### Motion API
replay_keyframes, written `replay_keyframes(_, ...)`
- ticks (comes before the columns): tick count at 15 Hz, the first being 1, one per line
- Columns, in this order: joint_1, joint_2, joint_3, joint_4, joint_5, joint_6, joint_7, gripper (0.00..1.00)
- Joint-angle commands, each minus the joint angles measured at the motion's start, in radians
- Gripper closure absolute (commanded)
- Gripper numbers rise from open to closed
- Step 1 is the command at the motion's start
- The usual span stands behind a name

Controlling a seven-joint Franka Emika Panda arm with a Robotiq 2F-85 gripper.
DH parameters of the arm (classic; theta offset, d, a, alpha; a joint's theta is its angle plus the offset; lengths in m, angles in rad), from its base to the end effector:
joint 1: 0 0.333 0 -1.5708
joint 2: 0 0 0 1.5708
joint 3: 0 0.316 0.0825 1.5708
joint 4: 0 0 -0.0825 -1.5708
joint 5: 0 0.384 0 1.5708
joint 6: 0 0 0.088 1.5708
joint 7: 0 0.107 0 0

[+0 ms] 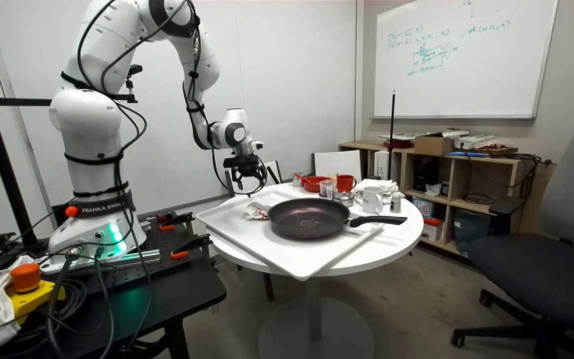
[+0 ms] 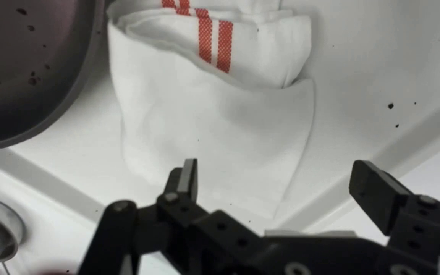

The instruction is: Pick up the napkin from the table and wipe the pan

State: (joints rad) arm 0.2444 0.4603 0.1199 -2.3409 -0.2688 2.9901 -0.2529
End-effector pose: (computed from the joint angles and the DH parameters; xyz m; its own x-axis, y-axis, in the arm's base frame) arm 0.4830 0.2073 0.1584 0.6353 0.7518 0.1767 0.7511 -0.6547 0.0849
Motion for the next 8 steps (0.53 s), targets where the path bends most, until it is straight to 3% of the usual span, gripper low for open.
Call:
replay_keyframes(1,0.019,-0.097,-0.038,-0.061,-0.013,0.034,0.069,0.00)
replay_keyframes(8,0.115,-0.201,-0.249,-0.053,-0.018,0.055,0.266,0.00)
